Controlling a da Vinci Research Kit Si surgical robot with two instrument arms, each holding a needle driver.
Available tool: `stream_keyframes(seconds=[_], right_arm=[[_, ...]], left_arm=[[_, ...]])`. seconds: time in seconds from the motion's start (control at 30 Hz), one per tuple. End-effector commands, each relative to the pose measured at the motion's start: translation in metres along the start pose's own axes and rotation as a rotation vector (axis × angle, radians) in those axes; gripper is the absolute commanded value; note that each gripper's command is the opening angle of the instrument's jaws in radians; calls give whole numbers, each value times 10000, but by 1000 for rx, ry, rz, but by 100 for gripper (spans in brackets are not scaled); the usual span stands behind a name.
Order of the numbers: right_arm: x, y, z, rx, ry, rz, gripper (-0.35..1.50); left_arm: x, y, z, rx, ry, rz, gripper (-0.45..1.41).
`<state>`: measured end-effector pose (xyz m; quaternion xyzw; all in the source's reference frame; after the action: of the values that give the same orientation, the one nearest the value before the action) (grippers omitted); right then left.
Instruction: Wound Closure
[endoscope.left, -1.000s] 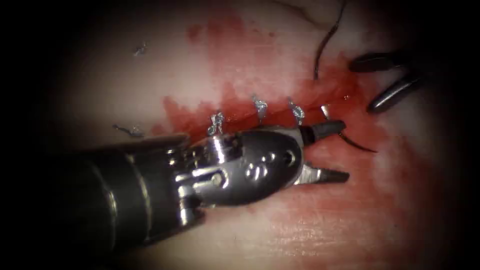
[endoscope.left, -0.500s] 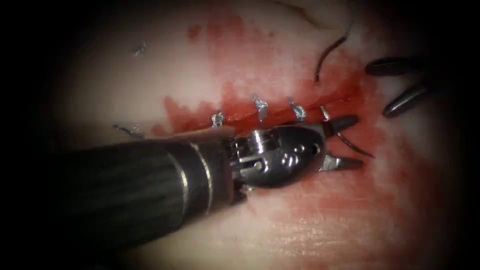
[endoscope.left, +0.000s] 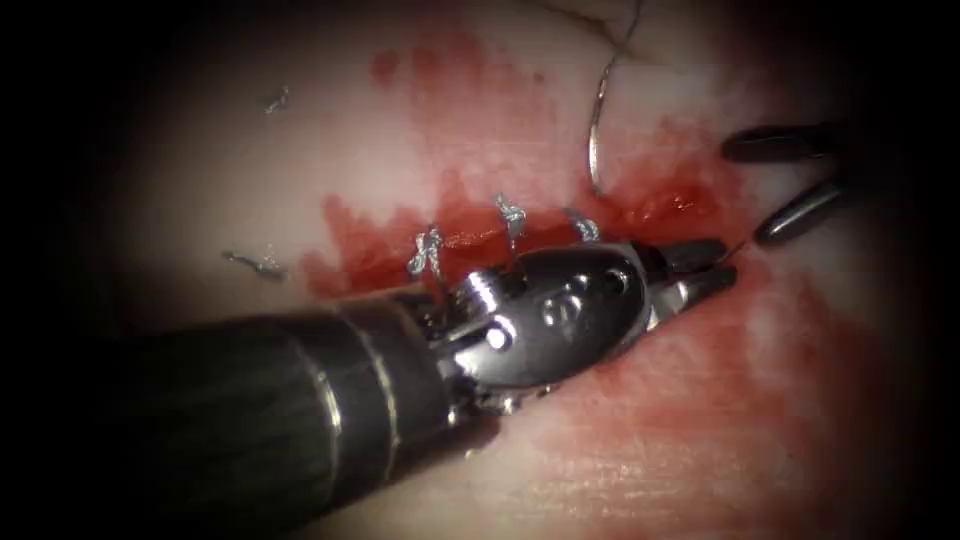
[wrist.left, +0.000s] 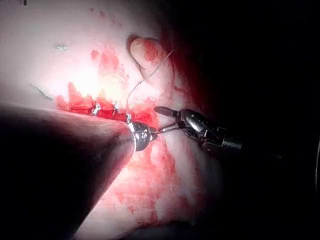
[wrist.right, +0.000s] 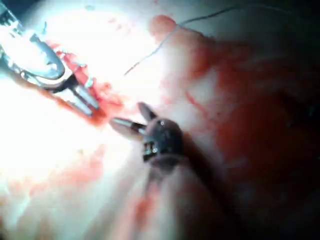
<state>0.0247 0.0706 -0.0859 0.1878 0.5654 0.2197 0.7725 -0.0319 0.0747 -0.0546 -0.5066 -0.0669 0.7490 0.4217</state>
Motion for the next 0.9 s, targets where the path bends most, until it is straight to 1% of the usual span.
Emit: stream_keyframes(seconds=[0.03,0.07,0.17,0.2,0.37,0.43,0.5,0.53,0.6,0.63,0.73,0.77,0.83,0.9], right_arm=[[-5,1,10,2,1,-4,126],[-7,0,11,1,1,-6,126],[-9,-2,10,2,1,-8,126],[-9,-2,10,2,1,-8,126],[-9,-2,10,3,1,-8,126],[-9,-2,9,3,1,-8,126],[-10,-3,10,6,1,-9,126],[-11,-3,10,9,1,-10,126],[-12,-4,10,12,2,-10,126],[-12,-3,10,12,1,-16,125],[-12,-3,10,14,2,-16,125],[-12,-3,10,14,2,-16,125],[-12,-4,10,21,3,-17,125],[-13,-4,10,21,3,-17,125]], left_arm=[[2,-1,8,-3,15,-41,-35],[4,-1,7,-17,20,-102,-35],[6,-1,7,-47,36,-211,-35],[6,-1,7,-47,36,-211,-35],[9,9,6,-126,62,-348,-35],[14,17,4,-172,66,-420,-35],[18,23,2,-197,65,-474,-35],[23,33,-1,-233,60,-533,-35],[27,42,-3,-259,55,-556,-35],[30,53,-5,-287,49,-590,-35],[34,66,-7,-311,39,-630,-35],[36,70,-8,-319,34,-654,-35],[41,77,-13,-340,14,-742,-35],[42,78,-16,-349,11,-766,-35]])
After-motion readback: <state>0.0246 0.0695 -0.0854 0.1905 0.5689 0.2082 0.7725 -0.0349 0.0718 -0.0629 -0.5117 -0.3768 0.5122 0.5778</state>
